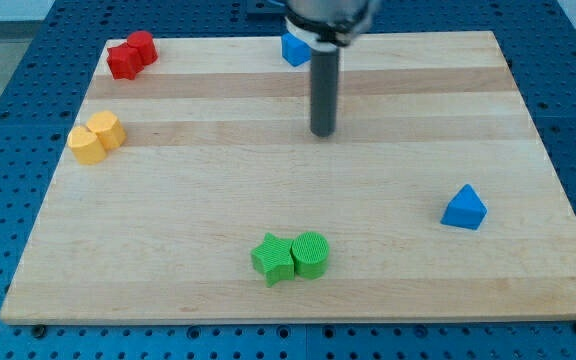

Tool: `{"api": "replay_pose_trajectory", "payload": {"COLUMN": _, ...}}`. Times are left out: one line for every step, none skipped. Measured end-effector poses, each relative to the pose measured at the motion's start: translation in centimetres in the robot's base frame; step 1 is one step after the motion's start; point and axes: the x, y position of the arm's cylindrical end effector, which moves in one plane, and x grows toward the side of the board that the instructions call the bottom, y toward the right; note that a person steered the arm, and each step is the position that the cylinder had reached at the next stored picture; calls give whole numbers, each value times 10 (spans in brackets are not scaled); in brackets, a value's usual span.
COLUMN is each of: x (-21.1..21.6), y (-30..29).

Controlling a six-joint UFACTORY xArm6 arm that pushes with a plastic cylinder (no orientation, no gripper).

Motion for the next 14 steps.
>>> {"api": "replay_pose_trajectory", "payload": {"x": 69, "y": 34}}
{"api": "replay_pose_trajectory", "payload": {"x": 153, "y": 41}}
{"api": "replay_pose_trajectory", "payload": {"x": 194, "y": 32}}
{"api": "replay_pose_trajectory", "payload": {"x": 195, "y": -10}}
{"api": "replay_pose_trajectory", "payload": {"x": 195, "y": -36}}
{"api": "replay_pose_trajectory", "payload": {"x": 173, "y": -37}}
{"api": "replay_pose_trajectory", "payload": {"x": 134, "y": -37}}
{"api": "replay_pose_trajectory", "payload": {"x": 95, "y": -52}}
{"api": "replay_pose_trajectory", "payload": {"x": 62, "y": -71}}
{"api": "replay_pose_trajectory", "payload": {"x": 42, "y": -19}}
{"api": "replay_pose_trajectory", "payload": {"x": 14, "y": 31}}
{"api": "replay_pose_trajectory", "payload": {"x": -15, "y": 8}}
{"api": "replay_pose_trajectory", "payload": {"x": -9, "y": -49}}
{"api": "replay_pose_trajectory", "payload": {"x": -31, "y": -51}}
